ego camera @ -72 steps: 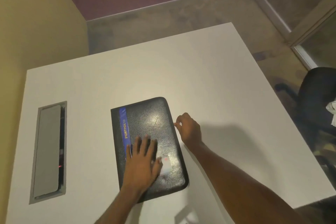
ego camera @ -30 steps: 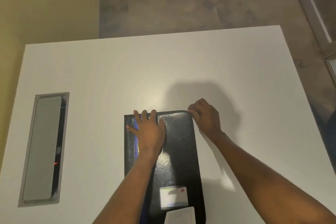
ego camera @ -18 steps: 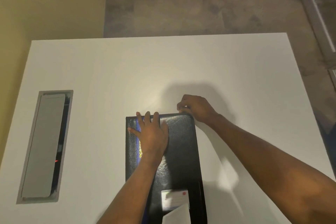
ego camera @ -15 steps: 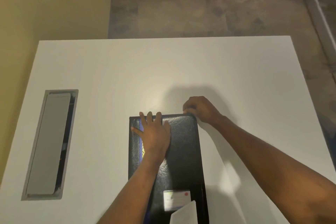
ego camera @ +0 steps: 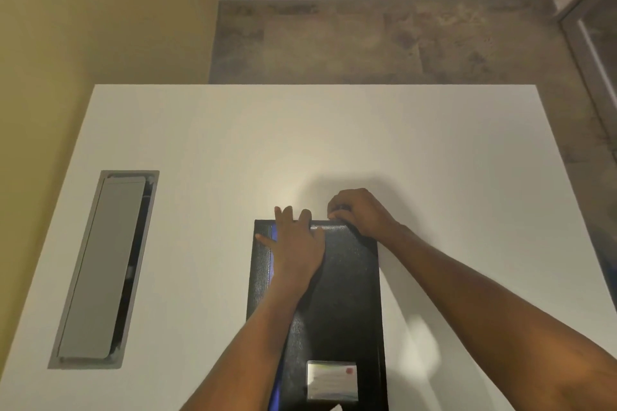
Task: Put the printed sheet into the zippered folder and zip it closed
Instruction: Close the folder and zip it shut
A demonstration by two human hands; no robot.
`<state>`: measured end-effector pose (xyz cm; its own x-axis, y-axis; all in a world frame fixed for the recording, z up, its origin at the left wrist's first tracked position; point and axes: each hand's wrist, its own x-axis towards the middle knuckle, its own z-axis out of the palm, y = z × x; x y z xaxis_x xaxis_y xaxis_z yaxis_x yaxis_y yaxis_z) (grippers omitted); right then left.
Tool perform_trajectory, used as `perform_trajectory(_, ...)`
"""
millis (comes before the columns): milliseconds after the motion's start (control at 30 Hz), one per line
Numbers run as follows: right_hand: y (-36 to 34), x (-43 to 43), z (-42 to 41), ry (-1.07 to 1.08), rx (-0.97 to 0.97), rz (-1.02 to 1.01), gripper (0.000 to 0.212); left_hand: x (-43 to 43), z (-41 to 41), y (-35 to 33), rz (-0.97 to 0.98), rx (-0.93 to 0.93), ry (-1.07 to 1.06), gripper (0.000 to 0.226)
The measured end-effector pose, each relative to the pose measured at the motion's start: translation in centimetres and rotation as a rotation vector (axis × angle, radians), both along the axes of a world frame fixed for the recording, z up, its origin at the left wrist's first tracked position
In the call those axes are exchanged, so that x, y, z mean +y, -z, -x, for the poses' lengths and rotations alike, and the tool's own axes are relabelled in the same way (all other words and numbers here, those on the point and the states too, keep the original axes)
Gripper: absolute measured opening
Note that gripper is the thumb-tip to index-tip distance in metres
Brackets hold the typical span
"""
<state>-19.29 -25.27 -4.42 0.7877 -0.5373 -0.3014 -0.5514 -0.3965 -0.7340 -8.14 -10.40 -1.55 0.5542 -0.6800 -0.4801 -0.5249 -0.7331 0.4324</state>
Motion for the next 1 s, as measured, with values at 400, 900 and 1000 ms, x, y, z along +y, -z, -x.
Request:
perform_trajectory(400,-0.4,-1.0,-0.9,-0.173,0.2,0.136,0.009,4.2,-4.1,0.9,0.034,-0.092,-0.254,0.037)
perform_trajectory(900,0.1,2.3,-8.1,-0.237,0.136,0.166,0.008,4.8,-6.0,1.5,0.097,-0.119,-0.249,0.037)
perform_trajectory(1000,0.3,3.2,-10.0,-0.256,0.128,0.182,0.006,4.9,-6.0,1.6,0.108,-0.128,-0.23,0.04)
